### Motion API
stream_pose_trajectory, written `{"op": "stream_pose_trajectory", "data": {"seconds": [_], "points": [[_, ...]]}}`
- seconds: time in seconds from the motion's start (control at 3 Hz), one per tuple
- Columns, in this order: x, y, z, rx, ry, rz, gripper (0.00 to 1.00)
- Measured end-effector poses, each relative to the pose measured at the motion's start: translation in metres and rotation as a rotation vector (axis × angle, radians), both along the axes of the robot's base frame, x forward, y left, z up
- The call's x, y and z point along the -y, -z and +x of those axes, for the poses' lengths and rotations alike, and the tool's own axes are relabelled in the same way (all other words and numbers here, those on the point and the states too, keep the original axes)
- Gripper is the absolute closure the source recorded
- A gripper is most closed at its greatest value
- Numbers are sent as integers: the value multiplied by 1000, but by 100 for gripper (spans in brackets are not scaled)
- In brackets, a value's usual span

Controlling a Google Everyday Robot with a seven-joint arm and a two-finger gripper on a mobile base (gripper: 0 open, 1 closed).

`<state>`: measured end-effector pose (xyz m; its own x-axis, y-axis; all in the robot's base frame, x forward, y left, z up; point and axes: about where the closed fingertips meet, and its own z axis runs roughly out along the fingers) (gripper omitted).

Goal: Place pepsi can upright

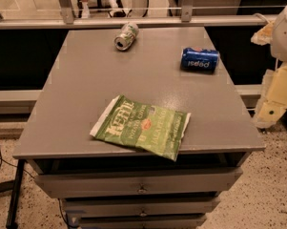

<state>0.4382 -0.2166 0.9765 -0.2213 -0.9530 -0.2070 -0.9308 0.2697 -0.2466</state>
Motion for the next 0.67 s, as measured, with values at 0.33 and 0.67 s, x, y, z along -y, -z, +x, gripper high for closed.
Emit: {"op": "stream_pose_trajectory", "data": {"seconds": [0.33, 0.67], "points": [[0, 0, 0, 0, 0, 0, 0], [-7, 1, 13, 27, -13, 12, 0]]}}
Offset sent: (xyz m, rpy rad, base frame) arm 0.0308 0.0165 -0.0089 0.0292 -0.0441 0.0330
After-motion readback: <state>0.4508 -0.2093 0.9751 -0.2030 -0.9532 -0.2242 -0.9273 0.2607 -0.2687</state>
